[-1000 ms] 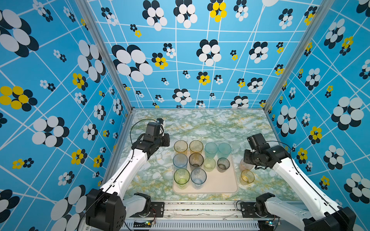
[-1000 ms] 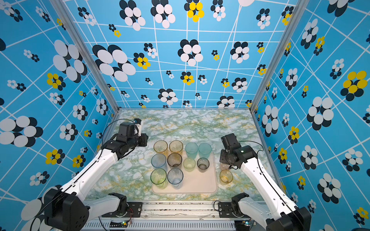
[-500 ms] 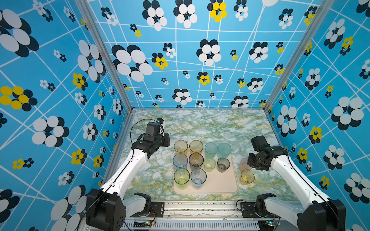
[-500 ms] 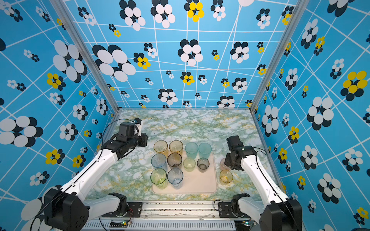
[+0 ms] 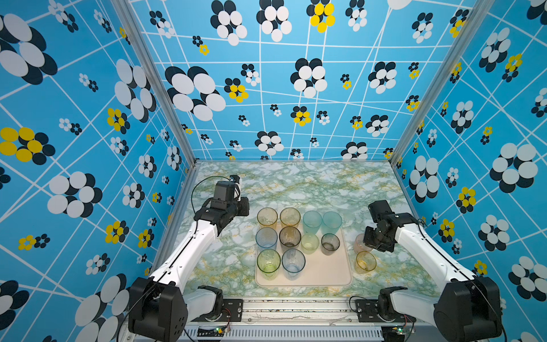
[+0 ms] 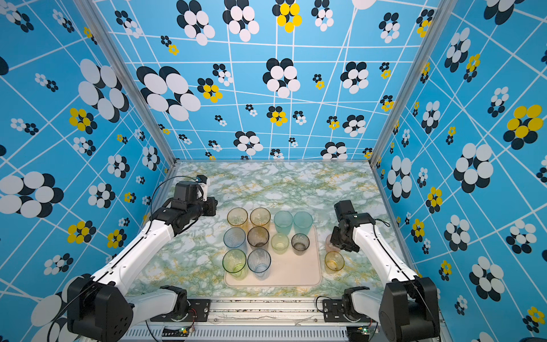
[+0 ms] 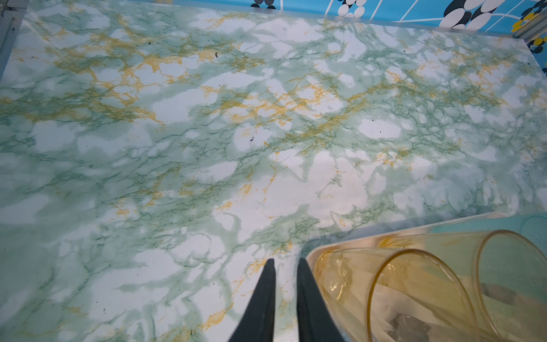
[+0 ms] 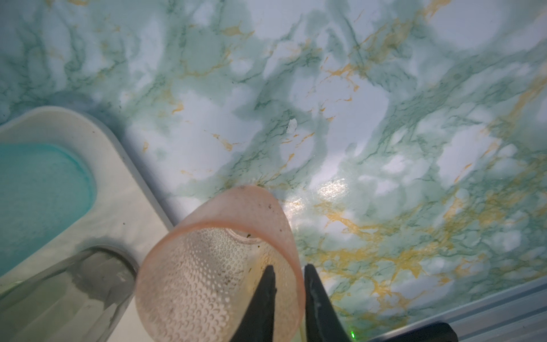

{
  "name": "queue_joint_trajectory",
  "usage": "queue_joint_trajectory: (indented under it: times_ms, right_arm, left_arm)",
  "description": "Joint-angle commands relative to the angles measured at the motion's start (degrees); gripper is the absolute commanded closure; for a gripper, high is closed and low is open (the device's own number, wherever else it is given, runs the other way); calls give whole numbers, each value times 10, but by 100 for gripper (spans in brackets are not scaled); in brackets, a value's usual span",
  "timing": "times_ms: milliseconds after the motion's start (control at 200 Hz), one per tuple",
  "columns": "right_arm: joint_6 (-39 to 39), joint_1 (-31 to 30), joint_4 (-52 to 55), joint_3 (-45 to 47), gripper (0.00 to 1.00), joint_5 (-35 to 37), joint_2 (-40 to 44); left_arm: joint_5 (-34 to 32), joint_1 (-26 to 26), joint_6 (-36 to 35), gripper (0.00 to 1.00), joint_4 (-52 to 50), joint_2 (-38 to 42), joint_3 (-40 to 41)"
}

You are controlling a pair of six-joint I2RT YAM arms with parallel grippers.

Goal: Place the glasses into the tray
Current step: Pick up the glass from the middle-right of the table.

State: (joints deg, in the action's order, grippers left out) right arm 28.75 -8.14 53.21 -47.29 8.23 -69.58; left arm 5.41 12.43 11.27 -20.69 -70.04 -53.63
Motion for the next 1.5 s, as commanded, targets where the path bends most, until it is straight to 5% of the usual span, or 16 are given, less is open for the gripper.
queue_joint_trajectory:
  times_ms: [0,745,1495]
  right_arm:
    - [-5,4,-6,9,79,-6,2]
    - [-17,6,-22,-1,99,15,10]
    - [-81,6,46,-111,100,41,96]
  left_arm:
    - [9,-5,-7,83,9,-5,9]
    - [6,-5,-6,83,1,1,8]
    - [0,0,-4,83,-9,14,3]
